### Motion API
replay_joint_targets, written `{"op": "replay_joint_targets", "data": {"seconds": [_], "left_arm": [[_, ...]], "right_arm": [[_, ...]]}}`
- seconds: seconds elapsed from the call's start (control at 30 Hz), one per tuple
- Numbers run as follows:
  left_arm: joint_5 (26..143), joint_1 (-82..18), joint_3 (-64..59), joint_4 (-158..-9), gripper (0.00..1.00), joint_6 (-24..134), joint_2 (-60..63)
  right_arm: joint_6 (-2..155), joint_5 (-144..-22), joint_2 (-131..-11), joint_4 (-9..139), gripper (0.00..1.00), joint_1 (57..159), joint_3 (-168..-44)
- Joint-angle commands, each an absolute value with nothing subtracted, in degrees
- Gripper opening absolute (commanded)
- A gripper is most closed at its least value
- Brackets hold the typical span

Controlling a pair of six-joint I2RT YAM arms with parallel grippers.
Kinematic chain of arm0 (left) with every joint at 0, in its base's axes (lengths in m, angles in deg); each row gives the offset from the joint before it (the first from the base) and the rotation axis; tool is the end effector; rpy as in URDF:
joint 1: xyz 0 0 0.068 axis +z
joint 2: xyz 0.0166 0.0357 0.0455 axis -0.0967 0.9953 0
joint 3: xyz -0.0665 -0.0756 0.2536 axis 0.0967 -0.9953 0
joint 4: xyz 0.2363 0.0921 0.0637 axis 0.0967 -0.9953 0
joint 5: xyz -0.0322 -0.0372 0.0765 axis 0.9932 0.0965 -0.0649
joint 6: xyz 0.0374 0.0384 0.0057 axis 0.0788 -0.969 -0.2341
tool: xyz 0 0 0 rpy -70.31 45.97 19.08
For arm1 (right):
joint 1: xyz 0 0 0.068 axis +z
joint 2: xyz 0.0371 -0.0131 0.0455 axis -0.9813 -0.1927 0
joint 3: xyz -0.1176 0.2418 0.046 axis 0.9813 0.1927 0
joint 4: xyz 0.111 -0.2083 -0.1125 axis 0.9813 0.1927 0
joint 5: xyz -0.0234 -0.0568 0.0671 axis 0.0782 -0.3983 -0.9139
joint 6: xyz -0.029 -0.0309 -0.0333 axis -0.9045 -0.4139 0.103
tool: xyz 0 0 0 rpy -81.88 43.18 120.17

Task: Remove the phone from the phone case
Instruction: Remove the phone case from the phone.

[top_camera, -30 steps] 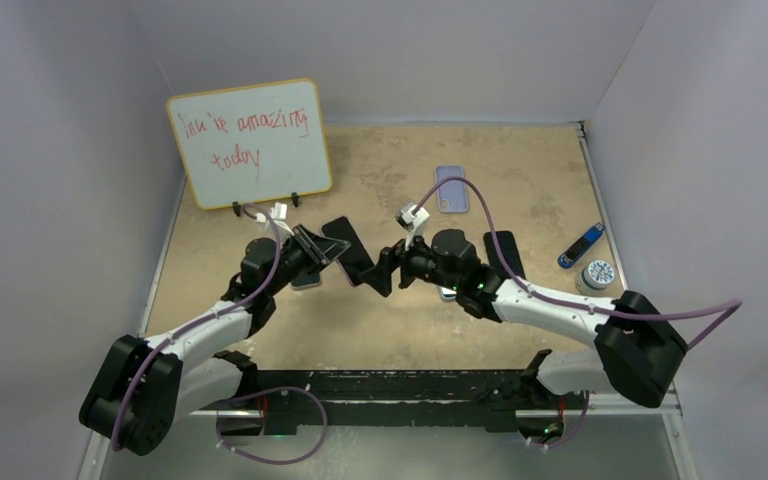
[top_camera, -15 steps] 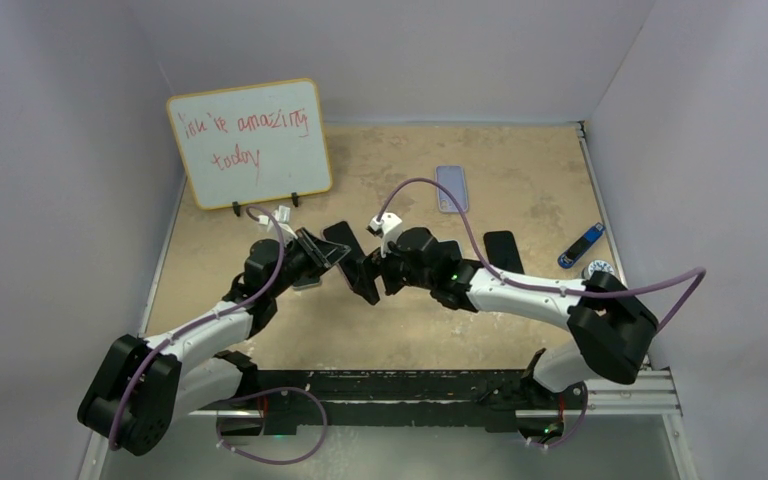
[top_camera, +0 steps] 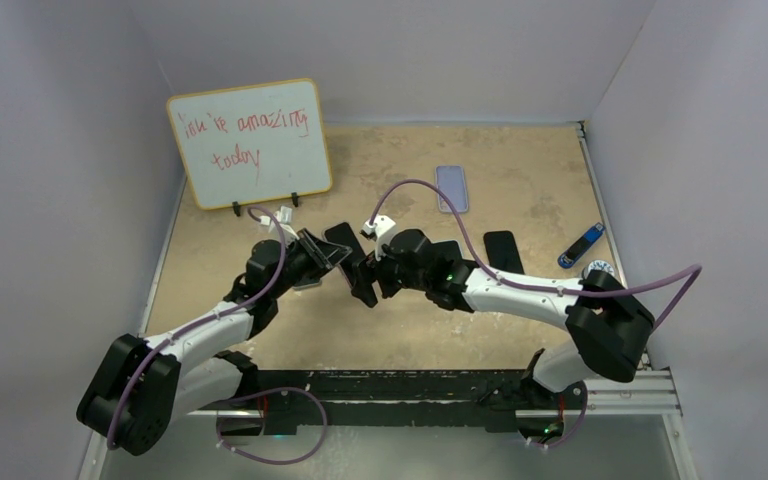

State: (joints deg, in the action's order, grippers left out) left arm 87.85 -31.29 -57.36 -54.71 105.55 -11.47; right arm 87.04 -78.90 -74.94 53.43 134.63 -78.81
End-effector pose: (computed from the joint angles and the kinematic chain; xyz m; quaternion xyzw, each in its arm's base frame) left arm 0.1939 -0.1013 0.1896 -0.1844 0.7663 -0.4786 0.3869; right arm 0.1831 0.2728 0.2321 -0.2945 0.7931 0.3381 0.4123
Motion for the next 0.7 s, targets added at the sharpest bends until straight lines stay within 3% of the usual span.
{"op": "replay_joint_targets", "data": {"seconds": [0.0, 0.2, 0.67], "left_arm": [[87.3, -32.0, -54.7, -50.1, 0.0, 104.6, -12.9], [87.0, -32.5, -54.7, -50.6, 0.0, 104.5, -13.5], [87.5, -37.5, -57.6, -42.9, 0.0, 113.8, -13.9]], "right_arm": [[87.1, -77.1, -74.8, 53.3, 0.77, 135.5, -81.5], [87.6, -75.5, -74.8, 53.0, 0.72, 135.5, -81.4], [90.2, -69.3, -77.3, 46.1, 0.74, 135.4, -79.6]]}}
